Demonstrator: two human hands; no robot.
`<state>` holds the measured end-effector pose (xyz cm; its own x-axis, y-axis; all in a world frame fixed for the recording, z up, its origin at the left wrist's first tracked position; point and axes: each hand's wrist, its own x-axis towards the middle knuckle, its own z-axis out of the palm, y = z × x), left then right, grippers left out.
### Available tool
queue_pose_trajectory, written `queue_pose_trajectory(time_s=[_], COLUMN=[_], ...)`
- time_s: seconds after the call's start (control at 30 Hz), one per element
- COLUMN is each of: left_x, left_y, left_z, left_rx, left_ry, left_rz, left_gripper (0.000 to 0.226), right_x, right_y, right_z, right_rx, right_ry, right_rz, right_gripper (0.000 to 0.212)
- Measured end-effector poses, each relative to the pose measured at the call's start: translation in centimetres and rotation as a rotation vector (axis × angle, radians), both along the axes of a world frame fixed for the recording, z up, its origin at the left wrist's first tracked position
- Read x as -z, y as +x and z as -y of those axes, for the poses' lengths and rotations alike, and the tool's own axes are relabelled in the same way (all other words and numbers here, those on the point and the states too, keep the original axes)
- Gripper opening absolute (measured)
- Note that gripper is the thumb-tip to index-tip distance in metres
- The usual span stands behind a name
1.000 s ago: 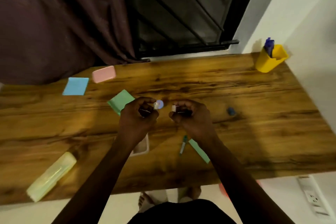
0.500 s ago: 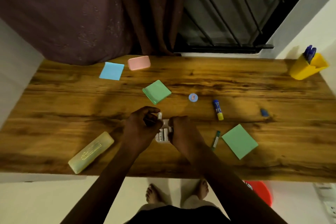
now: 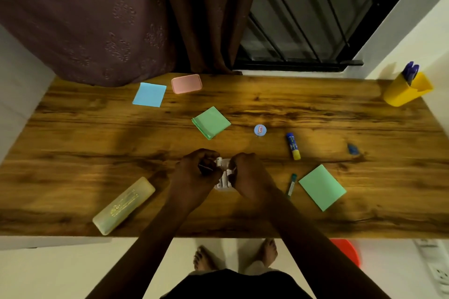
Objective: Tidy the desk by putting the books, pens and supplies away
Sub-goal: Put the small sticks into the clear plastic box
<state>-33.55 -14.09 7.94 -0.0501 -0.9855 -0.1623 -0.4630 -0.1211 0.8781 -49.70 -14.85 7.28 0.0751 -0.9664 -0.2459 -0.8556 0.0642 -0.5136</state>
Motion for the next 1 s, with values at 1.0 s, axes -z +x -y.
queue_pose_trajectory(time_s=[1.0], left_x=[0.3], left_y=[1.4], left_z=[0.6], left_rx=[-0.007], left_ry=[0.004], left_rz=[-0.02], left_gripper=[0.024], right_x=[-1.4], right_y=[1.2], right_z=[0.1], right_rx=[-0.124], right_ry=[0.051], right_rz=[-0.312], right_gripper=[0.024])
